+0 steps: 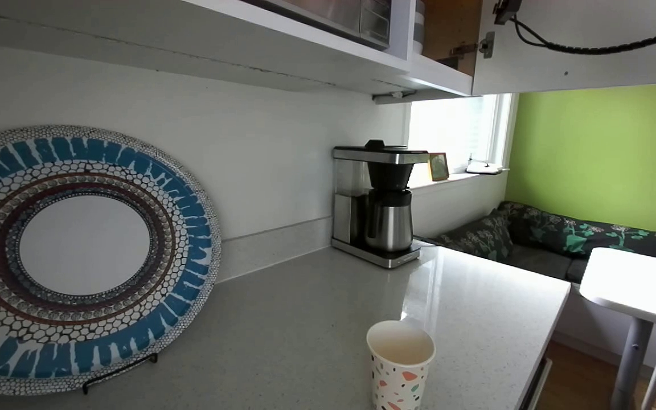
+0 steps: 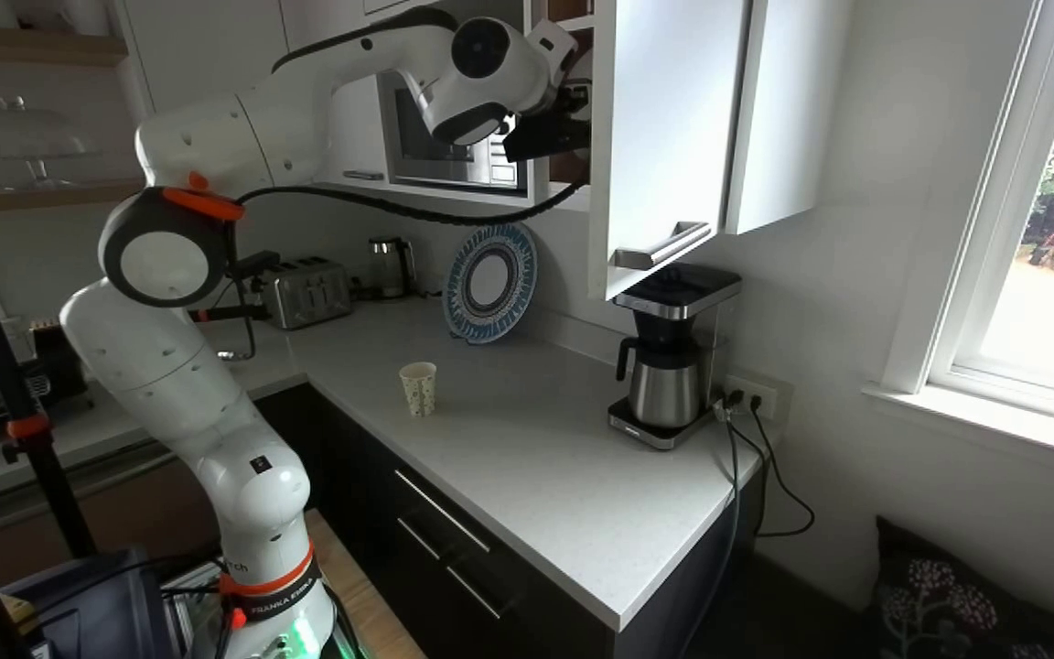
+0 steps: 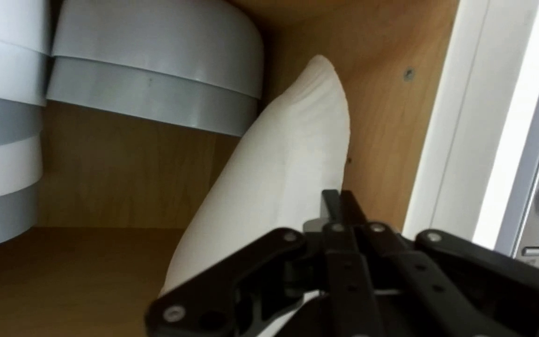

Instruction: Put the white plate into the cupboard

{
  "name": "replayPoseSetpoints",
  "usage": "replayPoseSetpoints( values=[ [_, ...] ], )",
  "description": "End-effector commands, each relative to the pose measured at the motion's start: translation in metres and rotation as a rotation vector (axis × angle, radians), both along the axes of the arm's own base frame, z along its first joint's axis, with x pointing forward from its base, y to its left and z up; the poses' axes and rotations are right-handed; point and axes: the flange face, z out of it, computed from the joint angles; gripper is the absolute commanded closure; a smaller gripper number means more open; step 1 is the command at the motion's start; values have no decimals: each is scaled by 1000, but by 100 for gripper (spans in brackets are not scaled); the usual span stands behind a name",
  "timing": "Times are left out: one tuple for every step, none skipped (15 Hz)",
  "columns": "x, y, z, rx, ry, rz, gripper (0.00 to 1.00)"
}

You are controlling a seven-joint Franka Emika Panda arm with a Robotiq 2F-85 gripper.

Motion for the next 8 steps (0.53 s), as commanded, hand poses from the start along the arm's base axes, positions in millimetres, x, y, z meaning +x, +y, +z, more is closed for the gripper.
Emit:
replayPoseSetpoints(
  values=[
    [6, 10, -12, -9, 14, 18, 100],
    [6, 15, -11, -5, 18, 25, 100],
    [5, 19, -11, -4, 22, 33, 100],
    [5, 23, -11, -7, 26, 38, 100],
    [4, 26, -13, -5, 36, 47, 100],
    [5, 27, -14, -15, 40, 42, 100],
    [7, 24, -17, -23, 50, 32, 100],
    [9, 19, -23, -43, 64, 15, 100]
  ],
)
